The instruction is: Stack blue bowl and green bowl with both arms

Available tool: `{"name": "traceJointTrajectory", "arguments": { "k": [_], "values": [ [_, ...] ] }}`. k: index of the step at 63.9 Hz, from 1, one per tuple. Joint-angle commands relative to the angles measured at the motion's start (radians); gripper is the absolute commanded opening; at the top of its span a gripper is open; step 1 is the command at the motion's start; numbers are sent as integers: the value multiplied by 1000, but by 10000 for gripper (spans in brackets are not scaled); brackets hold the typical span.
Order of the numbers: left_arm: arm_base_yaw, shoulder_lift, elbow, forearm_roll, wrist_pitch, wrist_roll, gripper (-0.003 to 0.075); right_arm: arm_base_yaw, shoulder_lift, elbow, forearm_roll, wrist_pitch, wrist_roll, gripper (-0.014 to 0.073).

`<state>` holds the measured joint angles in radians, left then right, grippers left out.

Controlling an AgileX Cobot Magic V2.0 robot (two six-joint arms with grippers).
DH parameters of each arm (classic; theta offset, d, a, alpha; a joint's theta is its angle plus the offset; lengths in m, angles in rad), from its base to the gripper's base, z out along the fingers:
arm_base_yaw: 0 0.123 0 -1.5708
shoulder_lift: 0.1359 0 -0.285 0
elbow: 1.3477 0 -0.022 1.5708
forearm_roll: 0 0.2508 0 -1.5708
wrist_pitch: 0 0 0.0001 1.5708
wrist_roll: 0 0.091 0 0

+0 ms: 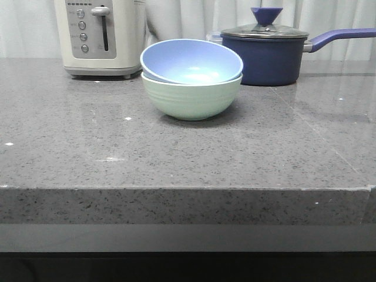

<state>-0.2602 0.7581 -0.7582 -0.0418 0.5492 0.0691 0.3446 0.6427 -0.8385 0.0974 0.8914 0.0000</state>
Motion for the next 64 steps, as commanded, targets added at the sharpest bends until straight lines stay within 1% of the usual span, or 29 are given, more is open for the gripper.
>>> {"name": "traceJointTrajectory", "arguments": {
  "k": [1,5,9,20,29,35,36,39,64],
  "values": [
    [89,-147,120,-1,-228,6,-20,-5,-1,-25,-8,-69,0,-54],
    [139,-258,233,-1,-320,6,-20,-5,-1,-25,-8,-69,0,-54],
    [179,-384,348,-1,-386,6,-20,-5,-1,-25,-8,-69,0,-54],
    [220,-635,571,-3,-453,6,-20,-5,-1,-25,-8,-69,0,-54],
    [226,-756,700,-28,-521,6,-20,-5,-1,-25,-8,-69,0,-54],
    [226,-785,765,-60,-592,6,-20,-5,-1,-25,-8,-69,0,-54],
    [226,-783,771,-63,-604,6,-20,-5,-1,-25,-8,-69,0,-54],
    [226,-783,765,-74,-565,6,-20,-5,-1,-25,-8,-67,0,-54],
    [228,-781,767,-73,-573,6,-20,-5,0,-25,-8,-69,0,-54]
  ]
}}
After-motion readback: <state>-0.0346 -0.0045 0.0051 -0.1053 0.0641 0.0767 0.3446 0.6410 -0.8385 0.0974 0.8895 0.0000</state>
